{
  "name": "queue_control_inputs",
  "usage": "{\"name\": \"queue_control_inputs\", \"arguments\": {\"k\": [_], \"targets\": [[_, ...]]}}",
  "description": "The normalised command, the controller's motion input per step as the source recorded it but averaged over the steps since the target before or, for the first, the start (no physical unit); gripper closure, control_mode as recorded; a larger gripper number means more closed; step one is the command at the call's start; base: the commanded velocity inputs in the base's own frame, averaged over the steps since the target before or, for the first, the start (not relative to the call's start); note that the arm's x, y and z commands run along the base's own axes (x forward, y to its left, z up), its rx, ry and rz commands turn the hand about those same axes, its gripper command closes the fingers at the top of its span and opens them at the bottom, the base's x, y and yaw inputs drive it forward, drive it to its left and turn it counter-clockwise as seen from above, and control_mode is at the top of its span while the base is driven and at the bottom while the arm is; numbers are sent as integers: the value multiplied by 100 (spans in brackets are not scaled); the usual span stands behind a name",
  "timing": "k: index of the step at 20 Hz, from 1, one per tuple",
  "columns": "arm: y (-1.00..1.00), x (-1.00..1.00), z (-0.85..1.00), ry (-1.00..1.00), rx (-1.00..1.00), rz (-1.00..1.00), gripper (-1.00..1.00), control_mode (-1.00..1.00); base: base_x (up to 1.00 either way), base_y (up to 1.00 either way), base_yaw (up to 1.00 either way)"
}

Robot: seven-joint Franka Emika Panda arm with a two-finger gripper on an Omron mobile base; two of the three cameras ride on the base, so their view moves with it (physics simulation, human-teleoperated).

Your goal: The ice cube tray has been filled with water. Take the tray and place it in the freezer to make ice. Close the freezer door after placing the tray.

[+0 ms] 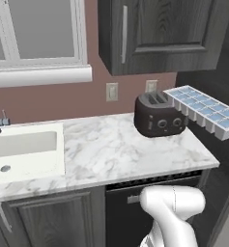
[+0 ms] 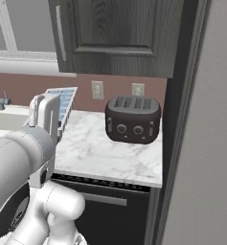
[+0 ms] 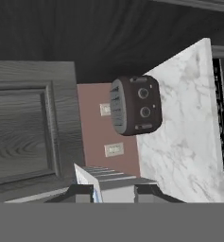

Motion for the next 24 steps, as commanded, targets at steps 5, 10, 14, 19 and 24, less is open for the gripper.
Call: {"name": "queue_control_inputs", "arguments": {"k": [5,10,14,19,24], "targets": [[0,0,0,0,0,0,100,100,-76,-11,0],[0,0,0,0,0,0,100,100,-68,-13,0],[0,0,0,0,0,0,100,100,-48,-11,0],[0,0,0,0,0,0,100,100,-32,-7,0],[0,0,0,0,0,0,100,100,-17,-5,0]]}}
